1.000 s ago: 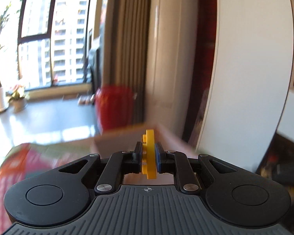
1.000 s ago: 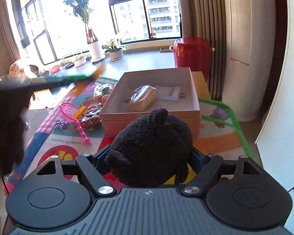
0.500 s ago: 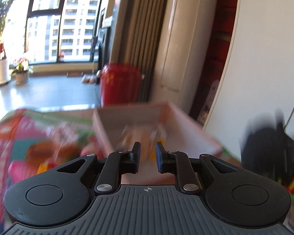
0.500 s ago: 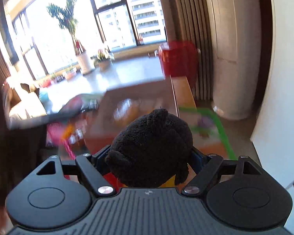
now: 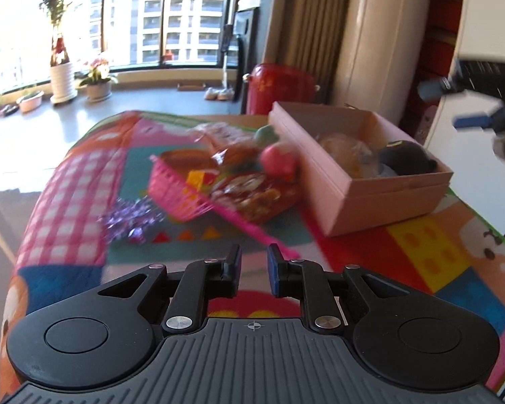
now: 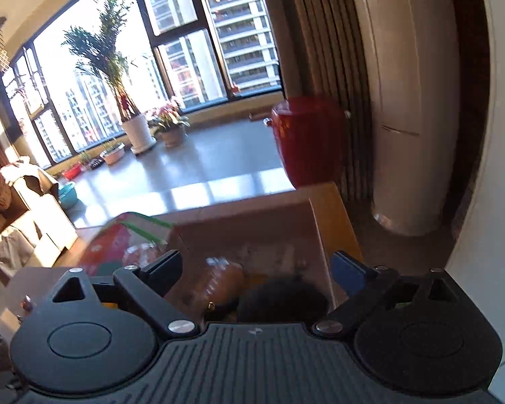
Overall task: Organize objects
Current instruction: 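Release the yellow block in the box with the left tool while the right tool drops the plush toy in, then grasp the pink toy net by its handle with the left tool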
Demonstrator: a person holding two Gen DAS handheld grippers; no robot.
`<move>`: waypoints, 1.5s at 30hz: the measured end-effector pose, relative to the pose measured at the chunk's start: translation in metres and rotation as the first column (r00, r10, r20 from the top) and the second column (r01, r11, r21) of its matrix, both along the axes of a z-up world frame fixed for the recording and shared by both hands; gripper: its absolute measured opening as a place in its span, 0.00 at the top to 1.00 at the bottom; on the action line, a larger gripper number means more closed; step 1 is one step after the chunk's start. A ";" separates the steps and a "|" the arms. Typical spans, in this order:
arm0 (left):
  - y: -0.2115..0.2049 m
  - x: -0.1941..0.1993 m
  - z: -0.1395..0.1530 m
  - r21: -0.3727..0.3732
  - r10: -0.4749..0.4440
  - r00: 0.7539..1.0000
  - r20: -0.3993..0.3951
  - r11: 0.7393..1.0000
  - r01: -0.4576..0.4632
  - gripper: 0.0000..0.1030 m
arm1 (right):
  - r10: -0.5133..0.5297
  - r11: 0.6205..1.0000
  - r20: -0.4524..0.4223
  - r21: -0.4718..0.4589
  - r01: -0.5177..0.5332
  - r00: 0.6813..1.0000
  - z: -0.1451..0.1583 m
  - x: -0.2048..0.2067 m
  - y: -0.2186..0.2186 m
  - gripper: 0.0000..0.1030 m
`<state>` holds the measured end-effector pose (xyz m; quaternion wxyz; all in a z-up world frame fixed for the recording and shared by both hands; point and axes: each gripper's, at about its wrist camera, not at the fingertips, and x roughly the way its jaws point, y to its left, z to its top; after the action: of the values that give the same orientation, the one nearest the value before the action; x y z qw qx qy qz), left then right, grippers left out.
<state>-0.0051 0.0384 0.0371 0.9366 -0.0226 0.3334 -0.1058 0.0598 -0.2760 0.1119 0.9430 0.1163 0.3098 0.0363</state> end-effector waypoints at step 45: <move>0.003 0.042 -0.011 -0.008 0.173 0.985 0.018 0.985 -0.173 0.89 | 0.081 0.973 -0.123 -0.207 -0.105 0.989 -0.116 -0.070 0.058 0.00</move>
<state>0.0365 0.0416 0.0266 0.9452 -0.0532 0.3211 -0.0254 -0.0105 -0.2175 -0.0039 0.9281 0.0018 0.3702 0.0406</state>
